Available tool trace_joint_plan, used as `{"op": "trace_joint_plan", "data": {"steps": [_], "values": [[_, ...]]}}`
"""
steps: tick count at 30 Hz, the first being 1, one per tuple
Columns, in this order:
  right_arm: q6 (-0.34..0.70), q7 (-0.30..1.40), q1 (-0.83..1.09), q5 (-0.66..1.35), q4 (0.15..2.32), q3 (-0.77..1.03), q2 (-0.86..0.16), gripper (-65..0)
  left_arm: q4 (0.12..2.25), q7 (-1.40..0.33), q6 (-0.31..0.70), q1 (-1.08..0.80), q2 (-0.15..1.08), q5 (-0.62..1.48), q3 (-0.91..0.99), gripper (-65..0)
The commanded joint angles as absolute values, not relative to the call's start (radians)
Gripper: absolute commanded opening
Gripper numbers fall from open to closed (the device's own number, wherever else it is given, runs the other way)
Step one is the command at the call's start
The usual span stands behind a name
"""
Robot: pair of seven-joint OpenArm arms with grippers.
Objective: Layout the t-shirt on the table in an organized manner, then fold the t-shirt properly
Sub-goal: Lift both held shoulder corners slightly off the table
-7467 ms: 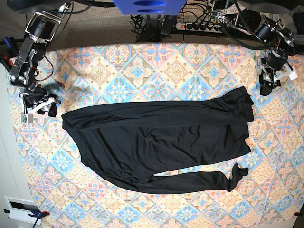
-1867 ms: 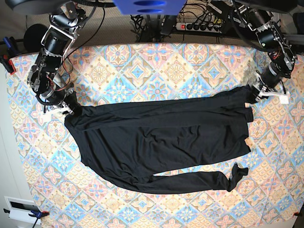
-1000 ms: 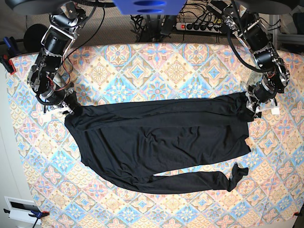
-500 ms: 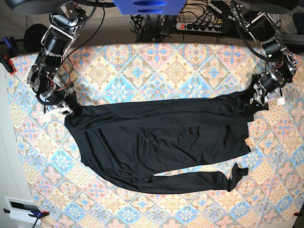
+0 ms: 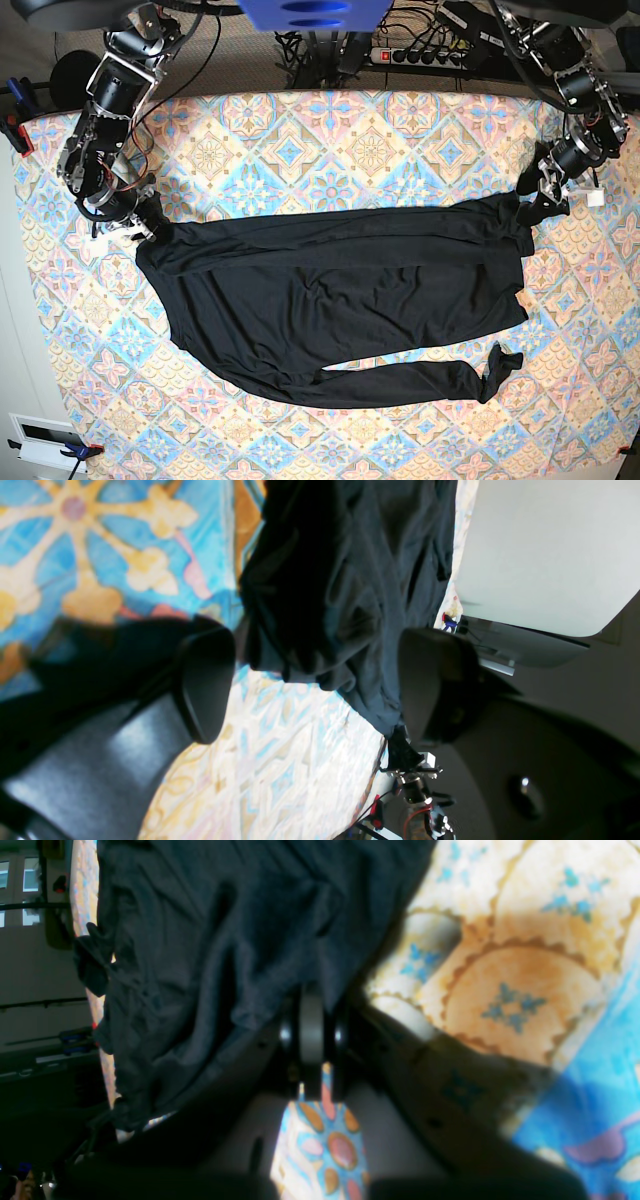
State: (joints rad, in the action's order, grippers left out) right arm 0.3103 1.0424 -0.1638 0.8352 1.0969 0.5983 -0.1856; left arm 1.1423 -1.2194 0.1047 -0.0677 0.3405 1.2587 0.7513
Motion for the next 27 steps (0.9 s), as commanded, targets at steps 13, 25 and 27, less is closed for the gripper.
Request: {"op": "trace_joint_plan", "data": {"steps": [13,25,27], "values": [[0.311,1.04,-0.177,0.837,1.11,0.601,-0.2,-65.0,1.127,-1.184,0.022,-0.013,0.314,1.236,0.753,-14.6],[0.311,1.043,-0.177,0.837,1.11,0.601,-0.2,-65.0,1.01,-1.182,0.007,0.12,0.26,1.176,0.751,-14.6],[0.311,1.043,-0.177,0.837,1.11,0.601,-0.2,-65.0,1.01,-1.182,0.007,0.133,0.254,1.159,0.751,-14.6]]}}
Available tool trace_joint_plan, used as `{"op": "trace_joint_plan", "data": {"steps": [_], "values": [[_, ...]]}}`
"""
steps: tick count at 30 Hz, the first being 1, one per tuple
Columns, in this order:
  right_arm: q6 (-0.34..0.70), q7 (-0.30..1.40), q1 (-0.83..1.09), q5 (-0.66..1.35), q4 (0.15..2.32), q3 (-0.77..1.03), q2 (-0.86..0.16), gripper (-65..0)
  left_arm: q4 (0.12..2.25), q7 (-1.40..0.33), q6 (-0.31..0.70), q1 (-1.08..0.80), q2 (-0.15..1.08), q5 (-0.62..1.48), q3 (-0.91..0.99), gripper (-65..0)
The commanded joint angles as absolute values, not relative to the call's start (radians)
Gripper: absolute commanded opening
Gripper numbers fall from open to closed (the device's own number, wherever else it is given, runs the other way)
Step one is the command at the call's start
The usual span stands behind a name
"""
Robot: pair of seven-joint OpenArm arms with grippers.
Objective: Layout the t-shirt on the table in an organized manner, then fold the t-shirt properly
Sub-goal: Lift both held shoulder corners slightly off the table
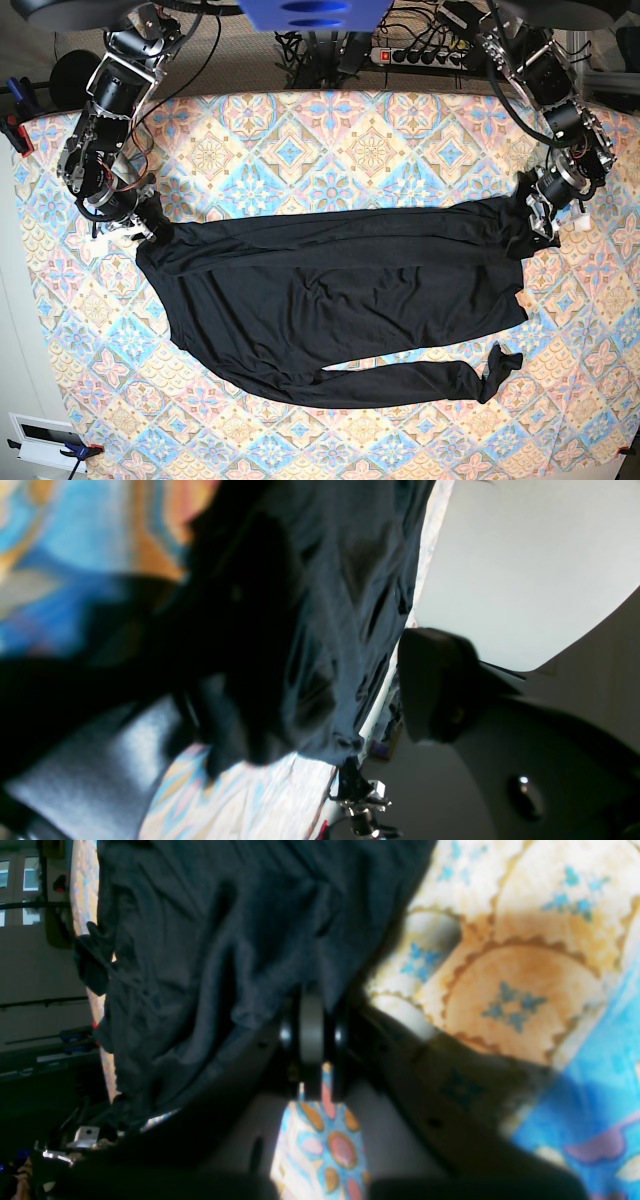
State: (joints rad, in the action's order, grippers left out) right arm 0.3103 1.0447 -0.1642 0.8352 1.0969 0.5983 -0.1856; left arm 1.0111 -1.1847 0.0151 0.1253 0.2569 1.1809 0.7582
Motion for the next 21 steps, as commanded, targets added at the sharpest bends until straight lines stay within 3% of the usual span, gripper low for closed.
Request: {"op": "trace_joint_plan", "data": {"steps": [1,3,5,6,9,10,13,15,21], "values": [[0.311,1.043,-0.177,0.837,1.11,0.601,-0.2,-65.0,1.01,-1.182,0.007,0.134,0.254,1.153,0.75,-14.7],[0.311,1.044,-0.177,0.837,1.11,0.601,-0.2,-65.0,1.012,-1.182,0.007,0.134,0.252,1.152,0.75,-17.5],[0.311,1.043,-0.177,0.837,1.11,0.601,-0.2,-65.0,1.012,-1.187,0.01,0.134,0.252,1.153,0.748,-25.0],[0.311,1.043,-0.177,0.837,1.11,0.601,-0.2,-65.0,1.012,-1.187,0.012,0.134,0.252,1.153,0.746,-31.1],[0.311,1.043,-0.177,0.837,1.11,0.601,-0.2,-65.0,1.012,-1.182,0.012,0.131,0.252,1.15,0.746,-59.1],[0.311,1.043,-0.177,0.837,1.11,0.601,-0.2,-65.0,1.012,-1.182,0.012,0.13,0.252,1.147,0.746,-65.0],[0.311,1.043,-0.177,0.837,1.11,0.601,-0.2,-65.0,1.012,-1.187,0.013,0.127,0.252,1.13,0.745,-62.0],[0.311,1.044,-0.177,0.837,1.11,0.599,-0.2,-65.0,1.012,-1.188,0.013,0.125,0.252,1.129,0.745,-65.0],[0.311,1.044,-0.177,0.837,1.11,0.599,-0.2,-65.0,1.064,-1.188,0.013,0.065,0.254,1.129,0.745,-65.0]]}}
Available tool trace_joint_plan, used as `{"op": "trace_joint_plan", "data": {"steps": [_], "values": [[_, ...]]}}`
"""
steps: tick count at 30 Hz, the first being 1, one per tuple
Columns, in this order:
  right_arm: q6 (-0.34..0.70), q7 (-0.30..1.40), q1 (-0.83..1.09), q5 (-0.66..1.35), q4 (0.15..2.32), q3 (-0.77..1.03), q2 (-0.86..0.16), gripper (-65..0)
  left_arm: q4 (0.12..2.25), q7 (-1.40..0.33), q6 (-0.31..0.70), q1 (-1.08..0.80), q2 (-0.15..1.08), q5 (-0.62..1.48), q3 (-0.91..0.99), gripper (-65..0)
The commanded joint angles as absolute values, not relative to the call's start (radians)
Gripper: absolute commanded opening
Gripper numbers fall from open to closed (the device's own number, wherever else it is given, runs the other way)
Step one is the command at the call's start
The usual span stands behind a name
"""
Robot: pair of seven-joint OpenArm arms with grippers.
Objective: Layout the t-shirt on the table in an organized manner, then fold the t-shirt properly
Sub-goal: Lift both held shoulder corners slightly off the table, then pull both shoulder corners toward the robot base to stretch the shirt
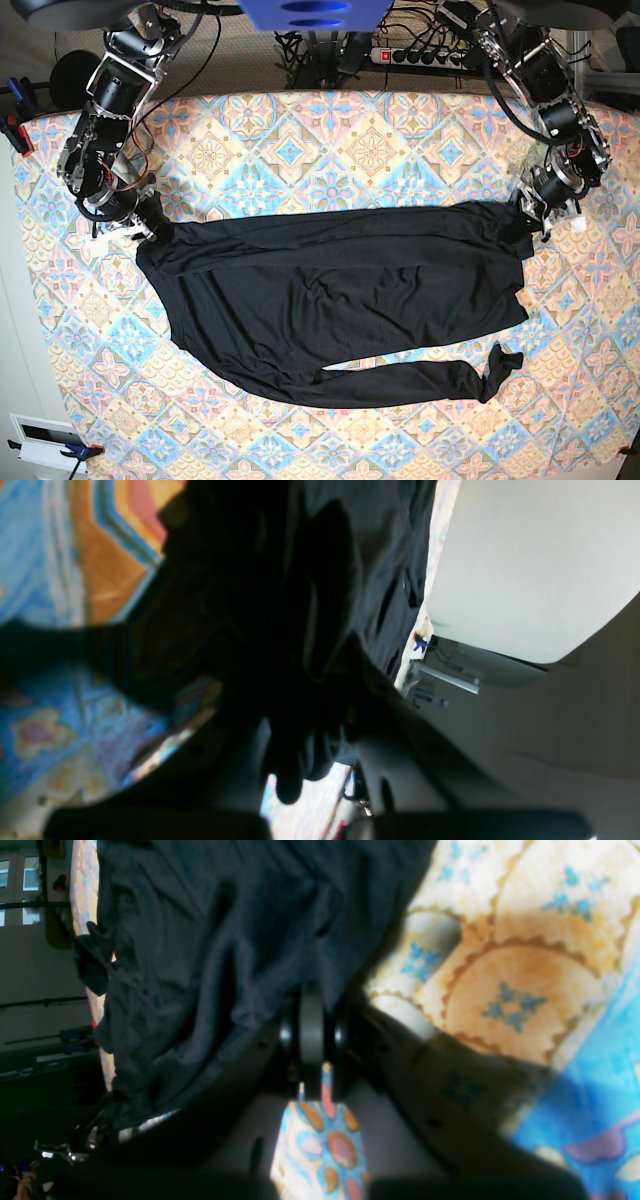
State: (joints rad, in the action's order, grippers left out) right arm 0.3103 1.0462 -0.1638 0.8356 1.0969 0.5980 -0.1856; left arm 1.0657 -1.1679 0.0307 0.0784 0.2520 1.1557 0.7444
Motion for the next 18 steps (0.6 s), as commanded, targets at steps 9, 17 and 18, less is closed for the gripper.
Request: {"op": "trace_joint_plan", "data": {"steps": [9,17,18], "values": [[0.311,1.044,-0.119,0.837,1.11,0.602,-0.202,-65.0,1.221,-1.19,0.015,-0.064,0.254,1.136,0.745,-65.0],[0.311,1.04,-0.059,0.839,1.11,0.611,-0.202,-65.0,1.23,-1.185,0.087,-0.163,0.259,1.138,0.75,-65.0],[0.311,1.04,-0.048,0.839,1.11,0.633,-0.202,-65.0,1.23,-1.184,0.087,-0.171,0.259,1.138,0.75,-65.0]]}}
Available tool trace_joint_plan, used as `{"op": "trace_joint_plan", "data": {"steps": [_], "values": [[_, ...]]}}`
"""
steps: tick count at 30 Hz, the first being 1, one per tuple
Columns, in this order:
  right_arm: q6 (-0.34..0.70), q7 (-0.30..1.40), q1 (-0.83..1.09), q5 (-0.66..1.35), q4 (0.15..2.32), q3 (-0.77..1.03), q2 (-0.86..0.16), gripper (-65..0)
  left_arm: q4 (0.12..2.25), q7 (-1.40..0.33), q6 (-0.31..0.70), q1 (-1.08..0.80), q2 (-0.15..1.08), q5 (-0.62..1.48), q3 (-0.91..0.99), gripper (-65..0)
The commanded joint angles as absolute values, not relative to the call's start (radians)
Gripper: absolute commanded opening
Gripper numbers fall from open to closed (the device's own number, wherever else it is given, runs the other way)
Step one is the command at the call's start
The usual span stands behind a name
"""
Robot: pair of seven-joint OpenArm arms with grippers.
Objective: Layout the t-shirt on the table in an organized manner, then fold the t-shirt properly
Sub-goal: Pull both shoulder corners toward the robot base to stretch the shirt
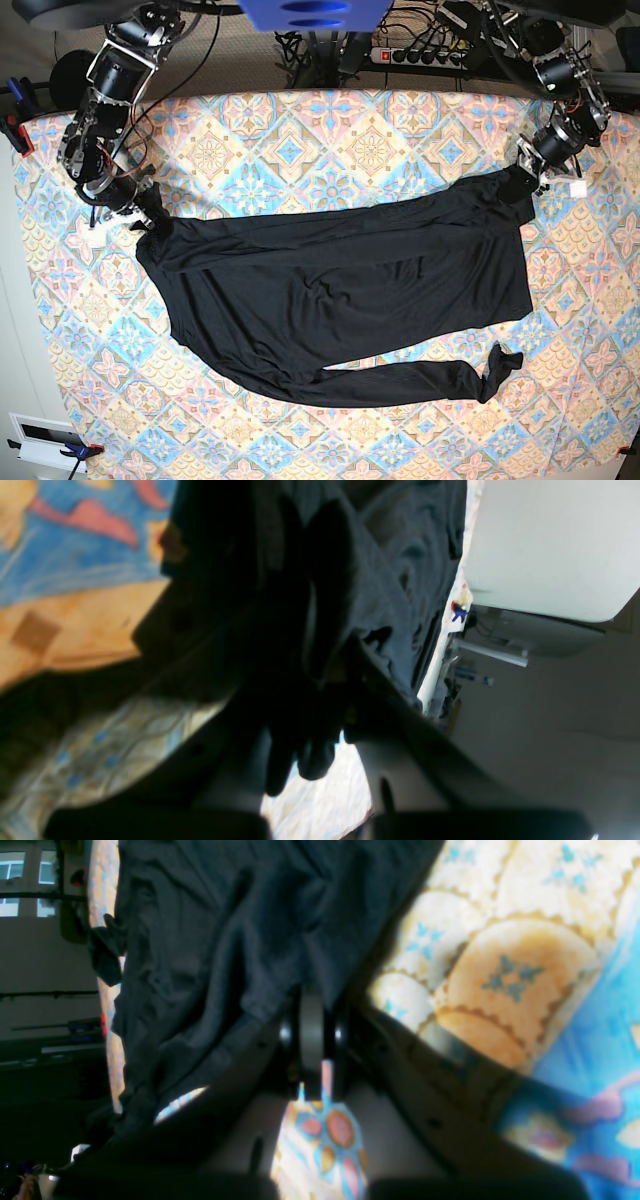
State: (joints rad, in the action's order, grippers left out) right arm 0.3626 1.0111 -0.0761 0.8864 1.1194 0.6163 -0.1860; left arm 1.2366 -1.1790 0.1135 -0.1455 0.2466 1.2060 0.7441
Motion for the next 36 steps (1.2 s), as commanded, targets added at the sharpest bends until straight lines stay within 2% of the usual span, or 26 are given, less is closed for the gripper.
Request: {"op": "trace_joint_plan", "data": {"steps": [1,9,18,22,29,36], "values": [[0.312,1.041,-0.041,0.839,1.11,0.653,-0.202,-65.0,1.23,-1.184,0.088,-0.18,0.26,1.138,0.75,-65.0],[0.312,1.046,0.035,0.839,1.155,0.705,-0.202,-65.0,1.245,-1.188,0.116,-0.219,0.285,1.139,0.751,-65.0],[0.309,1.047,0.036,0.839,1.287,0.708,-0.202,-65.0,1.379,-1.19,0.114,-0.266,0.297,1.227,0.754,-65.0],[0.308,1.047,0.064,0.839,1.328,0.708,-0.202,-65.0,1.383,-1.19,0.113,-0.268,0.303,1.236,0.756,-65.0],[0.306,1.047,0.107,0.84,1.391,0.722,-0.202,-65.0,1.383,-1.228,0.113,-0.266,0.338,1.231,0.863,-65.0],[0.306,1.047,0.143,0.84,1.408,0.754,-0.199,-65.0,1.383,-1.237,0.113,-0.283,0.358,1.233,0.863,-65.0]]}}
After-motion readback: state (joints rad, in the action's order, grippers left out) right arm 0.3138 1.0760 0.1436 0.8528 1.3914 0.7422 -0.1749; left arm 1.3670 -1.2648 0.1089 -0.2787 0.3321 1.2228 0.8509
